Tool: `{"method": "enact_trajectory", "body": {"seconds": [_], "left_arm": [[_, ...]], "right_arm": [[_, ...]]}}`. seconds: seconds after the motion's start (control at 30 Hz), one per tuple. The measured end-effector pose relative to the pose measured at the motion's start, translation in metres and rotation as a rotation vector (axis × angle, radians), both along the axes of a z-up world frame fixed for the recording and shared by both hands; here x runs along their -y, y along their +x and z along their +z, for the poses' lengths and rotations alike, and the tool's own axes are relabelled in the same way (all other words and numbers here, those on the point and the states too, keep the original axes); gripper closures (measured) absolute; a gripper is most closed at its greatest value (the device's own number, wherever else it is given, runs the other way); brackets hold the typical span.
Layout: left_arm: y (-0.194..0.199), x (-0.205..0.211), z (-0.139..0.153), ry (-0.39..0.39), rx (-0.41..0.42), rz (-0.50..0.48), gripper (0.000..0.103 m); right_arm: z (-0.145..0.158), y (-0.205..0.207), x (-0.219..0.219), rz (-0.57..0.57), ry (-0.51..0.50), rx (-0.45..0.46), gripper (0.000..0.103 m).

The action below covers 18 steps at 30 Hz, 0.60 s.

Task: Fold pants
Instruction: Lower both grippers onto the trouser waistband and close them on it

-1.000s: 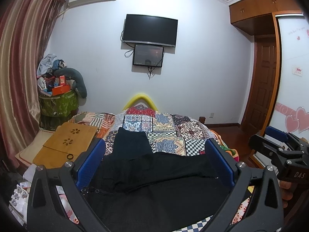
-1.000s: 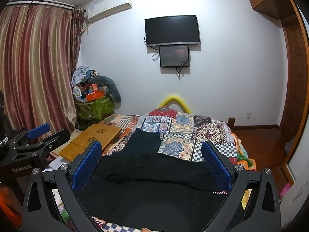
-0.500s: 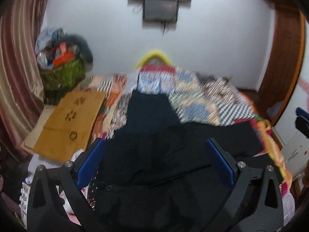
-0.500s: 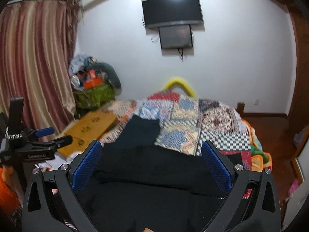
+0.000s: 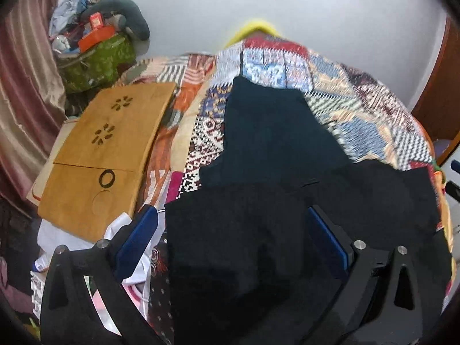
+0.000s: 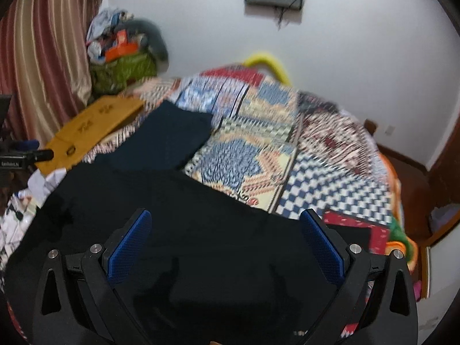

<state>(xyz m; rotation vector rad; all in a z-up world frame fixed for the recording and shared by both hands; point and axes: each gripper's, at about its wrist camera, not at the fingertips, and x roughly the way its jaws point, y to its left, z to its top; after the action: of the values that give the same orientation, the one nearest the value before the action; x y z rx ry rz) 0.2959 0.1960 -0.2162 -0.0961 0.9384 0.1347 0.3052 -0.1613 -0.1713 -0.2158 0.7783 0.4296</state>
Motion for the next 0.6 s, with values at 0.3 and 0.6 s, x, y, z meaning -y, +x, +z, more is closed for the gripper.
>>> {"method": "enact_trajectory", "body": {"seconds": [0.3, 0.6], "left_arm": [[0.033, -0.04, -0.075, -0.032, -0.18, 0.01, 0.036], [0.056, -0.069, -0.106, -0.083, -0.218, 0.079, 0.054]], "right_arm": [[-0.043, 0.064, -0.023, 0.116, -0.095, -0.115, 0.002], [-0.075, 0.083, -0.051, 0.294, -0.186, -0.188, 0.017]]}}
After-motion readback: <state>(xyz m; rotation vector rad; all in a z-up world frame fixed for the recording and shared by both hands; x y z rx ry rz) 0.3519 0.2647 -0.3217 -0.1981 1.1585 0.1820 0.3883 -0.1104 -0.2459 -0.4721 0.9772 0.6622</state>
